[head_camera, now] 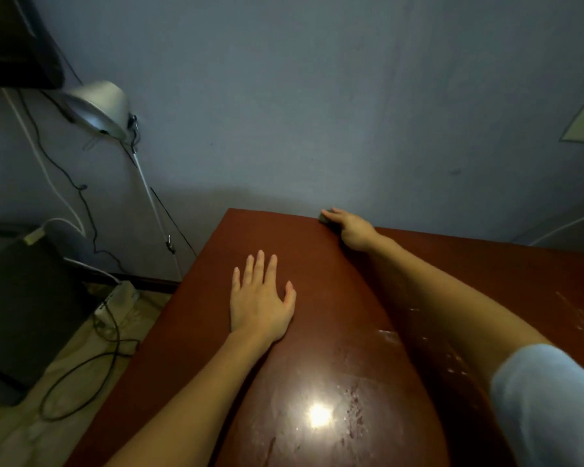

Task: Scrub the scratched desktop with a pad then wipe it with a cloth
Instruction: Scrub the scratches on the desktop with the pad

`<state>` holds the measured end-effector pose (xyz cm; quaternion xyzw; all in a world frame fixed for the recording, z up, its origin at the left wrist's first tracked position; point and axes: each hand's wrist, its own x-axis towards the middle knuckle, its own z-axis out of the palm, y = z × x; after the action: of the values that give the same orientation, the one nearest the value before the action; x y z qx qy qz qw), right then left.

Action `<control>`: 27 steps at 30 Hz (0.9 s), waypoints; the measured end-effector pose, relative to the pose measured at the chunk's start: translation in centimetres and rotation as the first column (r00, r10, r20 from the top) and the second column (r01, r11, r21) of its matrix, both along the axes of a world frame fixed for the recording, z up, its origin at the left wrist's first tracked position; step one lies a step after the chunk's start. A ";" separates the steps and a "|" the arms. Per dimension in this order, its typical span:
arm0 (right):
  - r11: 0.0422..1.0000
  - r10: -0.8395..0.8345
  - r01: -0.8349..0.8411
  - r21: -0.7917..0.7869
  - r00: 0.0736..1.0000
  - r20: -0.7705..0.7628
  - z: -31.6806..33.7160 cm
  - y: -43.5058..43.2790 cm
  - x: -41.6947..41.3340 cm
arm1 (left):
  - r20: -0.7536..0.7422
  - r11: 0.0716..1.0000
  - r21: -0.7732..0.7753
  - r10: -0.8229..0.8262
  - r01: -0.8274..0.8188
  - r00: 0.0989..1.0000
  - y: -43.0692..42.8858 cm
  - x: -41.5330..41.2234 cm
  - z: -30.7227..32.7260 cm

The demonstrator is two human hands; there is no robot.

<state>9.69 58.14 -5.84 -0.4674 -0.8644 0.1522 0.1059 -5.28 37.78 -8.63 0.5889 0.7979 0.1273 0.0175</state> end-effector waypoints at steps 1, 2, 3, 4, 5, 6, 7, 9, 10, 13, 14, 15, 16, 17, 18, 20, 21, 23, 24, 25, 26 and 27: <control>0.999 0.046 -0.046 0.000 0.999 -0.008 -0.1 -0.3 -2.0 | 0.003 1.000 0.001 0.001 -0.001 1.000 0.0 0.0 0.0; 0.996 0.093 -0.093 0.002 0.996 -0.009 -0.3 -0.7 -3.5 | 0.004 1.000 0.000 -0.001 0.001 1.000 0.0 0.0 0.1; 0.989 0.148 -0.148 0.002 0.989 -0.004 -0.4 -1.3 -4.3 | 0.004 1.000 -0.001 -0.004 0.004 1.000 0.0 0.0 0.1; 0.976 0.217 -0.217 -0.007 0.976 0.000 -0.4 -1.8 -4.2 | 0.004 1.000 -0.003 -0.006 0.006 1.000 0.0 0.0 0.0; 0.955 0.294 -0.294 -0.033 0.956 -0.007 -0.2 -2.4 -3.4 | 0.006 1.000 -0.005 -0.007 0.007 1.000 0.0 0.0 0.0; 0.930 0.360 -0.361 -0.071 0.933 -0.027 -0.2 -2.8 -2.0 | 0.007 1.000 -0.005 -0.008 0.008 1.000 0.0 -0.1 0.0; 0.910 0.398 -0.401 -0.105 0.916 -0.053 -0.3 -3.1 -0.2 | 0.009 1.000 -0.003 -0.009 0.009 1.000 0.0 -0.1 0.0; 0.913 0.378 -0.388 -0.126 0.921 -0.093 -0.4 -3.1 3.8 | 0.014 1.000 0.006 -0.009 0.009 1.000 0.0 -0.1 -0.1; 0.935 0.328 -0.336 -0.114 0.941 -0.090 -0.3 -2.5 5.3 | 0.016 1.000 0.011 -0.009 0.009 1.000 0.0 -0.1 -0.1; 0.987 0.144 -0.145 -0.065 0.989 -0.014 -0.2 -0.5 6.0 | 0.016 1.000 0.011 -0.014 0.014 1.000 -0.1 0.0 0.0; 0.995 0.083 -0.084 -0.062 0.996 -0.016 -0.1 -0.2 5.0 | 0.016 1.000 0.009 -0.013 0.013 1.000 -0.1 0.0 0.1; 0.997 0.031 -0.033 -0.068 0.999 -0.034 0.1 -0.1 3.5 | 0.017 1.000 0.008 -0.011 0.011 1.000 -0.1 0.0 0.1; 0.997 -0.010 0.006 -0.077 0.999 -0.051 0.2 -0.3 1.8 | 0.017 1.000 0.008 -0.009 0.009 1.000 -0.1 0.0 0.1; 0.996 -0.018 0.012 -0.084 0.998 -0.061 0.1 -0.8 0.1 | 0.017 1.000 0.008 -0.007 0.007 1.000 -0.1 0.0 0.1; 0.997 0.011 -0.016 -0.082 0.998 -0.058 0.1 -1.6 -1.5 | 0.016 1.000 0.006 -0.006 0.006 1.000 -0.1 0.0 0.1; 0.988 0.141 -0.143 -0.064 0.990 -0.029 -0.2 -3.8 -3.5 | 0.012 1.000 -0.001 -0.007 0.007 1.000 0.0 -0.1 0.1; 0.975 0.216 -0.216 -0.060 0.976 -0.015 -0.4 -5.3 -3.6 | 0.010 1.000 -0.007 -0.012 0.012 1.000 0.0 -0.1 0.1; 0.929 0.368 -0.368 -0.024 0.930 -0.009 -0.7 -8.4 -1.9 | 0.002 1.000 -0.011 -0.016 0.016 1.000 0.0 -0.1 0.1; 0.909 0.417 -0.417 0.001 0.909 -0.005 -0.9 -9.6 -0.3 | 0.001 1.000 -0.009 -0.015 0.015 1.000 0.0 -0.1 0.1; 0.899 0.437 -0.436 0.025 0.900 0.003 -1.0 -10.4 1.5 | 0.001 1.000 -0.006 -0.013 0.013 1.000 0.0 -0.1 0.0; 0.905 0.422 -0.422 0.044 0.906 0.020 -1.0 -10.5 3.4 | 0.003 1.000 -0.005 -0.011 0.011 1.000 0.1 -0.1 0.0; 0.923 0.380 -0.382 0.052 0.924 0.043 -0.8 -10.1 5.1 | 0.005 1.000 -0.008 -0.012 0.012 1.000 0.1 -0.1 0.0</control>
<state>14.74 48.06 -6.61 -0.2895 -0.9444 0.1366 0.0745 -5.38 37.84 -8.63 0.5935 0.7947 0.1254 0.0226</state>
